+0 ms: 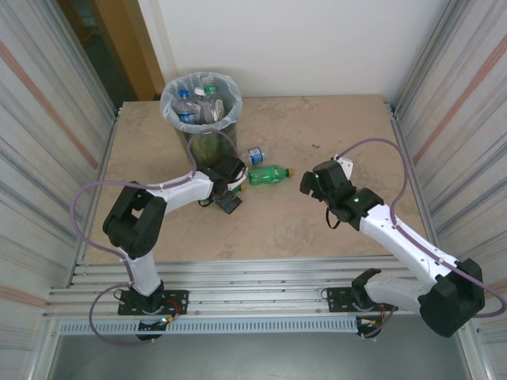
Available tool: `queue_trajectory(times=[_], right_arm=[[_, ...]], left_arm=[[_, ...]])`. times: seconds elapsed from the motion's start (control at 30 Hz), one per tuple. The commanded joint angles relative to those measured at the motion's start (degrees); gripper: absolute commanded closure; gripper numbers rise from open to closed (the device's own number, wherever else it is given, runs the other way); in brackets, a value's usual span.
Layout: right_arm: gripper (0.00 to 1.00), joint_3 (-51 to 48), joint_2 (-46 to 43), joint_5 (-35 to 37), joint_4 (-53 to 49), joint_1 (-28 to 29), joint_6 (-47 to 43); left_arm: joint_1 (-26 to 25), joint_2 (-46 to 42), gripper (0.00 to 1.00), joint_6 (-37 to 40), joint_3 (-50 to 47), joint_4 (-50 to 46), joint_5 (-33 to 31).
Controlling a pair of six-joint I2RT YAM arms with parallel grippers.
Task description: Put the plastic bottles in the bin
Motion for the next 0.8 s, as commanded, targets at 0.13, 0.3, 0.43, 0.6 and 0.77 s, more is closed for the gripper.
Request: queue_trajectory(times=[0.13,0.3,0.43,0.6,0.77], right_arm=[[0.02,-0.2,-0.8,1.0,-1.2,-0.3,1.9],[0.02,0.1,-0.6,0.9,-1.1,-0.3,1.9],[0.02,0.5,-0.2,0.8,-1.0,-0.3,1.8],[0.02,1.0,0.5,0.4,-0.8,-0.3,1.6],[0.02,1.2,0.9,0.2,-0.6,-0.3,1.5]], left_arm=[[0.3,1.8,0.01,-0.8,2.4,-5.3,3.8],[0.1,1.9,0.03,-0.8,2.5,-6.6,7.0],[-0.4,1.5,0.07,-1.1,2.6,-7.8,9.4],[-0.7,0.7,0.13,-1.5,3.3,-9.6,12.2],[-1.1,0.2,0.17,-1.3,4.7,-12.3,16.9]])
